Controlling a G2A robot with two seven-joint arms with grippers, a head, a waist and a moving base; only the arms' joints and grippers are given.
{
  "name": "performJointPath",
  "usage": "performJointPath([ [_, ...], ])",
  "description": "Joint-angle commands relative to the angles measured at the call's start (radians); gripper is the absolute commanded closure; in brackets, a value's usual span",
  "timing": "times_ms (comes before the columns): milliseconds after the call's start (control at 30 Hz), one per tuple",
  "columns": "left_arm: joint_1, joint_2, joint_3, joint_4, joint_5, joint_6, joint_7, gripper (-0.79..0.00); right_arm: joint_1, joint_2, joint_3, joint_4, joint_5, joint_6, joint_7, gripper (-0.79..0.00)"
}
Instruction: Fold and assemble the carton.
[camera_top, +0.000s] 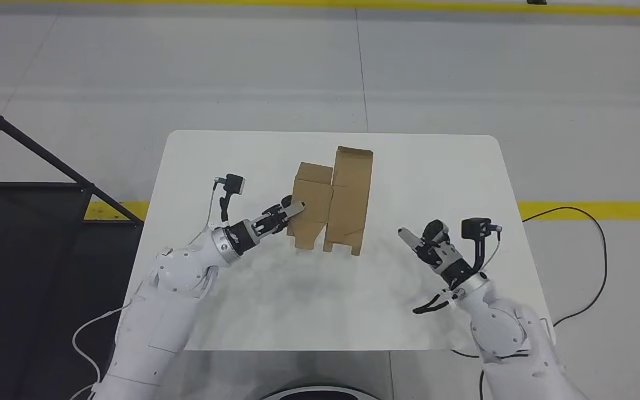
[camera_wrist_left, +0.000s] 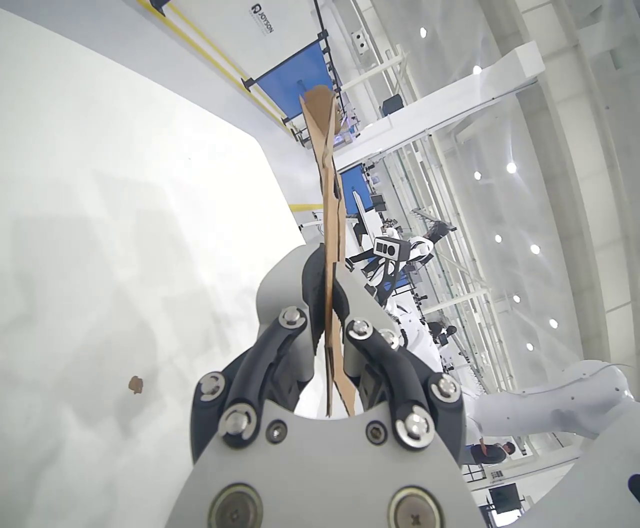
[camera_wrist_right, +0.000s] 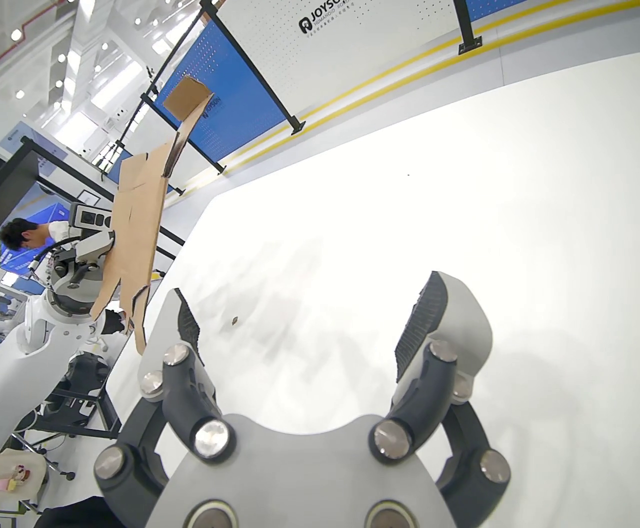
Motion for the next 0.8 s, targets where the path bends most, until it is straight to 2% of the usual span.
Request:
performJointPath([
  [0, 0.0, 0.0, 0.0, 0.0, 0.0, 0.0, 0.0, 0.0, 0.0, 0.0, 0.0, 0.0, 0.0, 0.0, 0.0, -0.785],
  [133, 0.007, 0.001, 0.006, -0.006, 0.025, 0.009, 0.01, 0.0, 0.001, -0.003, -0.01, 0.02, 0.065, -0.007, -0.001, -0.785],
  [267, 0.024, 0.0, 0.022, -0.009, 0.052, 0.003, 0.053, 0.0, 0.025, -0.008, -0.021, 0.07, 0.237, -0.08, 0.021, -0.785],
  [433, 0.047, 0.0, 0.035, -0.007, 0.042, -0.077, 0.073, 0.0, 0.086, -0.013, -0.048, 0.129, 0.412, -0.153, 0.105, -0.785],
  [767, 0.071, 0.002, 0.05, -0.017, 0.047, -0.191, 0.132, 0.0, 0.181, -0.018, -0.115, 0.202, 0.579, -0.226, 0.261, -0.785],
])
